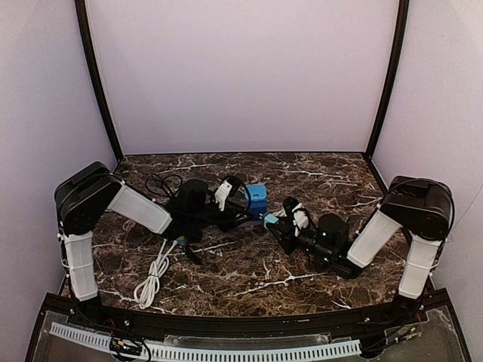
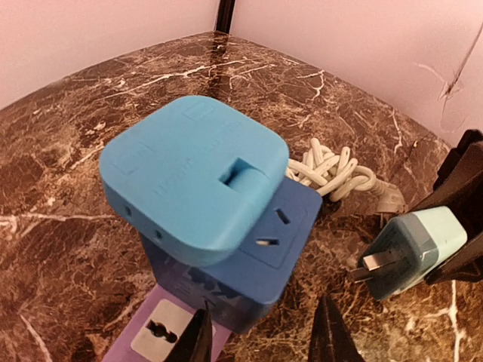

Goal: Insert the plug
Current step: Insert the plug into the socket.

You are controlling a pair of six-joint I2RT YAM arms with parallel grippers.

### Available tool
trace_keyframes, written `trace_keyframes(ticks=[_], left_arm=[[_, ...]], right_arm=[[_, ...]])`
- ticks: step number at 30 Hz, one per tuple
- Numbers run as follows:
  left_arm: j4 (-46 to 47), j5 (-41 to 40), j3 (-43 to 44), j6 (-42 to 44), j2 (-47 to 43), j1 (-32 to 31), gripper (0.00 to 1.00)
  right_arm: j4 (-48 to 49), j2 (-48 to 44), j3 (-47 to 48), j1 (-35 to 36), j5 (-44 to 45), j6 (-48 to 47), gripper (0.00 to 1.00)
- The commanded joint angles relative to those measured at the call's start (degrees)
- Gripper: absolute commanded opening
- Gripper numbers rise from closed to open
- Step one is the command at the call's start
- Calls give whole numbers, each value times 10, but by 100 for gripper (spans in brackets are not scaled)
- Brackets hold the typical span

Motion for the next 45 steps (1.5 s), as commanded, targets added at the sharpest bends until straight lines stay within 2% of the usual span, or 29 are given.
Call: trace_keyframes(ticks=[1, 3, 5, 8, 13, 15, 16, 17, 19, 20, 23, 35, 42, 45], left_arm=[[4, -15, -15, 5, 5, -9, 19], [6, -26, -16, 8, 7, -12, 12], [3, -30, -15, 9, 8, -12, 12], [-8, -29, -11, 19, 7, -9, 29], [-55, 26, 3, 52, -11, 25, 36], [-75, 62, 17, 80, -14, 38, 44], [-84, 87, 33, 88, -14, 41, 52], [-114, 102, 43, 108, -9, 49, 61], [-191, 140, 83, 159, 4, 59, 69], [-243, 141, 104, 193, 14, 61, 70], [-320, 129, 132, 250, 28, 67, 79], [-461, 65, 213, 333, 82, 78, 85], [-494, 98, 209, 328, 83, 70, 80], [-496, 122, 193, 298, 61, 57, 79]], right_arm=[[51, 20, 5, 11, 16, -5, 0], [63, 31, 3, 11, 21, -1, 0], [83, 38, 0, 11, 30, 4, 0], [74, 31, 0, 11, 31, 3, 0], [50, 3, -7, 9, 36, -5, 0], [39, -9, -8, 8, 37, -9, 0], [33, -15, -8, 7, 37, -12, 0], [27, -20, -8, 7, 36, -15, 0], [22, -27, -8, 6, 36, -19, 0], [21, -29, -9, 6, 37, -21, 0], [16, -38, -14, 5, 44, -25, 0], [8, -65, -31, 0, 54, -42, 0], [6, -83, -46, 0, 63, -43, 0], [5, -85, -47, 0, 64, -45, 0]])
